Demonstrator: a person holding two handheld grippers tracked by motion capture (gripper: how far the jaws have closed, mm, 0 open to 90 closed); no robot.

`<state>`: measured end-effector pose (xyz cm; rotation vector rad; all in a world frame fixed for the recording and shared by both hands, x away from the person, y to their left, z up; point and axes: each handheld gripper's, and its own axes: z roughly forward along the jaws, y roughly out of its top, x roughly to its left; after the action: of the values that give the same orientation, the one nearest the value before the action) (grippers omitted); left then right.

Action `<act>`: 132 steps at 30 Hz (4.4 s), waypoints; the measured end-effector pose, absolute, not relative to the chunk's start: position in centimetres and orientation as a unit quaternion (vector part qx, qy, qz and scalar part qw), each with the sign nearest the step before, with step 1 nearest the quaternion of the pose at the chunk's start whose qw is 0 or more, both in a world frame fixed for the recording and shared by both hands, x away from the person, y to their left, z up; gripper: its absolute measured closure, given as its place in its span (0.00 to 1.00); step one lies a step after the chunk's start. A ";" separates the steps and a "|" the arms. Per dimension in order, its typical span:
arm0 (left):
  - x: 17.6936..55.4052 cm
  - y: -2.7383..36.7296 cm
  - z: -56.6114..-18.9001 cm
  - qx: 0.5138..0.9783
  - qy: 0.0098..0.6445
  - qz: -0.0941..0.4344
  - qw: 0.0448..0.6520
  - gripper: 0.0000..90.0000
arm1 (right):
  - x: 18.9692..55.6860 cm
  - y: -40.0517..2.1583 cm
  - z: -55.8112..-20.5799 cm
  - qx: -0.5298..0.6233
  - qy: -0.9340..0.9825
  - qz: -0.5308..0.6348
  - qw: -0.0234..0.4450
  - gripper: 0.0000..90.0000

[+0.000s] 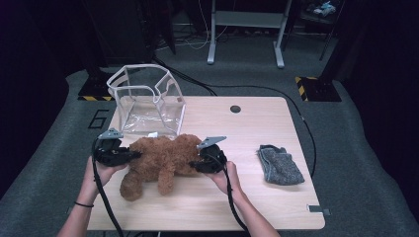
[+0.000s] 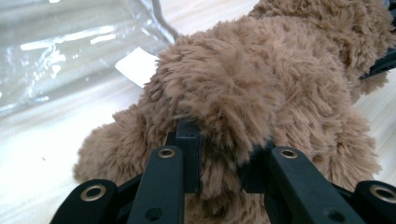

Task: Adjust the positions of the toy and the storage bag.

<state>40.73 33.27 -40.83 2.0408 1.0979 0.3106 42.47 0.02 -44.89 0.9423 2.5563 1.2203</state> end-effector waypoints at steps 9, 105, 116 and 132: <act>39.9 34.0 -41.9 0.805 0.436 0.104 0.388 0.82 | 41.3 0.6 -46.2 0.305 0.863 0.397 0.064 0.71; 57.3 24.2 -37.1 0.762 0.482 0.225 0.370 0.88 | 41.3 -21.7 -52.7 0.555 0.736 0.300 0.246 0.03; 57.7 21.7 -37.1 0.777 0.453 0.212 0.383 0.88 | 41.4 -21.8 -52.7 0.551 0.738 0.302 0.249 0.03; 57.3 16.9 -37.1 0.799 0.414 0.189 0.393 0.88 | 41.4 -21.8 -52.7 0.550 0.738 0.302 0.248 0.02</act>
<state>57.25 16.93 -37.12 2.0271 1.0507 0.4804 41.37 -21.79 -52.73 1.4992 2.0105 0.8229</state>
